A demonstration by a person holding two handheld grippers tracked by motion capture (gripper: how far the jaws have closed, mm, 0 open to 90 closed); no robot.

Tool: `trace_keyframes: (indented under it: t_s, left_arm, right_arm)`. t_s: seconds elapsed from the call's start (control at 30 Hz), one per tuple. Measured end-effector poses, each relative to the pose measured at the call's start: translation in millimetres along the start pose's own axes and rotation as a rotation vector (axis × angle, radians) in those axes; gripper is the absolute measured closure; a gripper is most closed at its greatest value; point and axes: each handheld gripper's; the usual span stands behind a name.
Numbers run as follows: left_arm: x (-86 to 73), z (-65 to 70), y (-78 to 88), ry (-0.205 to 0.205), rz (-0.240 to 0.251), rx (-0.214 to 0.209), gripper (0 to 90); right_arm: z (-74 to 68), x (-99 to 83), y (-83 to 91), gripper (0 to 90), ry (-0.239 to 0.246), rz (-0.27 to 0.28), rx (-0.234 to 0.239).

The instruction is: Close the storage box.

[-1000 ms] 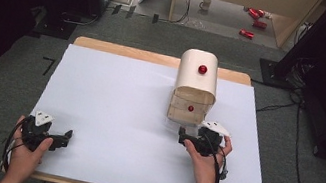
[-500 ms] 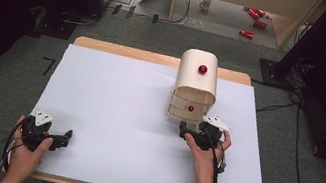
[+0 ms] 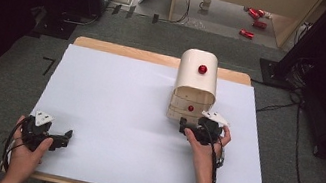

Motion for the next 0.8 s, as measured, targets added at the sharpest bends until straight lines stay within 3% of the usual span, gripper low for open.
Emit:
trace_keyframes:
  t_s: [0.4, 0.8]
  left_arm:
    - [-0.1, 0.0, 0.0, 0.0, 0.0, 0.0, 0.0]
    - [-0.1, 0.1, 0.0, 0.0, 0.001, 0.001, 0.0]
  right_arm:
    - [7.4, -11.1, 10.7, 1.5, 0.009, 0.0, 0.015]
    - [51.9, -47.5, 49.5, 1.5, -0.024, -0.016, -0.04]
Point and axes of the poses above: each handheld gripper's, and its own axes: y roughly backward along the jaws, x roughly out of its top, z roughly to its right, and after that the axes turned 3 degrees about -z, right-handed
